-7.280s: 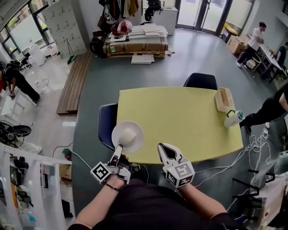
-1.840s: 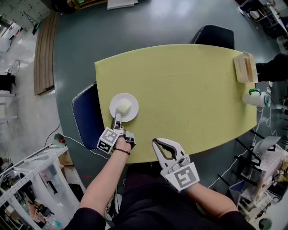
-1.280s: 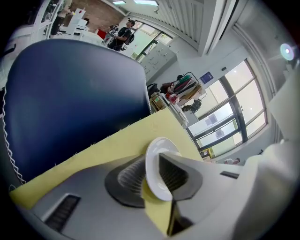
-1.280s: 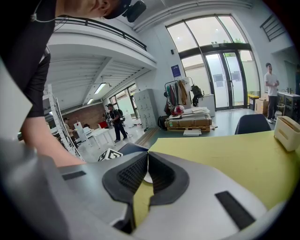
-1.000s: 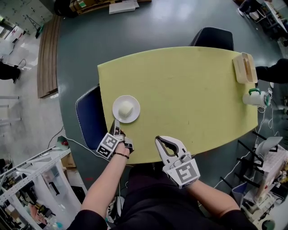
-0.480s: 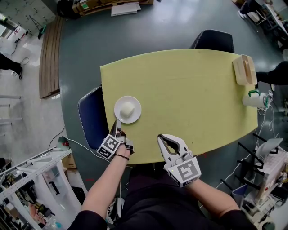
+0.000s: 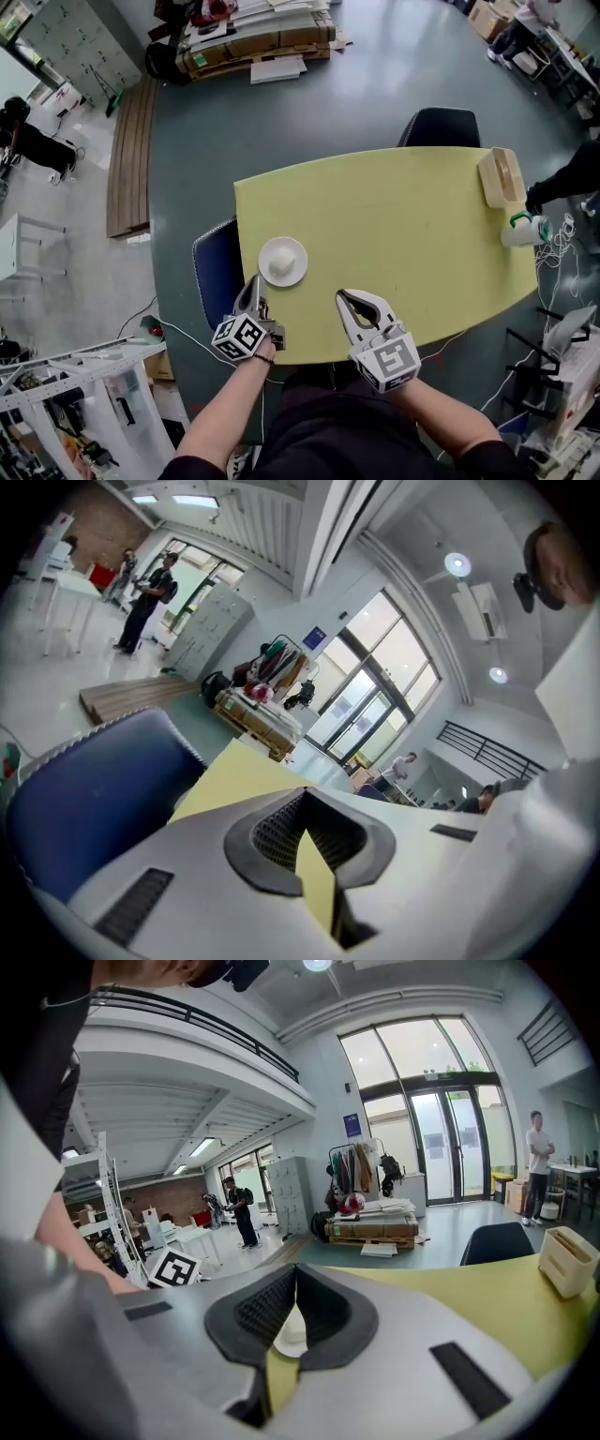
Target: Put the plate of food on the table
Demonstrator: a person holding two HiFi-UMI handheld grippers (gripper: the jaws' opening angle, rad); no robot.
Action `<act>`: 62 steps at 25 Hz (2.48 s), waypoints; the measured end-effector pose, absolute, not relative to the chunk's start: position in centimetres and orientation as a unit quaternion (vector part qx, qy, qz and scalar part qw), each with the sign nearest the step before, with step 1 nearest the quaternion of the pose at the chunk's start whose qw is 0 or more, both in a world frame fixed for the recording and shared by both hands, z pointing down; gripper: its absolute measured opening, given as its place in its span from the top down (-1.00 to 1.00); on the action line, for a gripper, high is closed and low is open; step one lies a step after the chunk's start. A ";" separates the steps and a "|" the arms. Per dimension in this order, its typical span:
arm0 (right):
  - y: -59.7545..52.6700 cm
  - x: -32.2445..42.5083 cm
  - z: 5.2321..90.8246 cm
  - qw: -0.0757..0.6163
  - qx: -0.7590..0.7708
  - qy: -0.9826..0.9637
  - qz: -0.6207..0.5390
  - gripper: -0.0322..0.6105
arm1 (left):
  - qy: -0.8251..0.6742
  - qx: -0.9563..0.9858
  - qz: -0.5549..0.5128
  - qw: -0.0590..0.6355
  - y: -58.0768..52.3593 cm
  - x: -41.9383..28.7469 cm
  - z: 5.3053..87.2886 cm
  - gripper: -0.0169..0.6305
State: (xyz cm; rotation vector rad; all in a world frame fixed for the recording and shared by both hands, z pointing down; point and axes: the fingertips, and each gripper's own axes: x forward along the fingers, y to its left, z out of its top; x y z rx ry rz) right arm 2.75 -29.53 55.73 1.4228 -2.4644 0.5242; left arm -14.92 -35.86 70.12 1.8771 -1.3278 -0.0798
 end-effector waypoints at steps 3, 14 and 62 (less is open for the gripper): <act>-30.2 2.6 54.1 0.117 0.488 -0.850 0.160 0.86 | -0.510 0.790 -0.024 0.338 -35.9 -14.2 65.3 0.93; -27.1 3.0 50.3 0.106 0.488 -0.855 0.140 0.86 | -0.454 0.877 0.003 0.157 -30.2 -10.0 52.3 0.93; -25.5 3.7 44.3 0.091 0.511 -0.850 0.090 0.86 | -0.454 0.881 0.002 0.133 -25.1 -10.0 45.4 0.93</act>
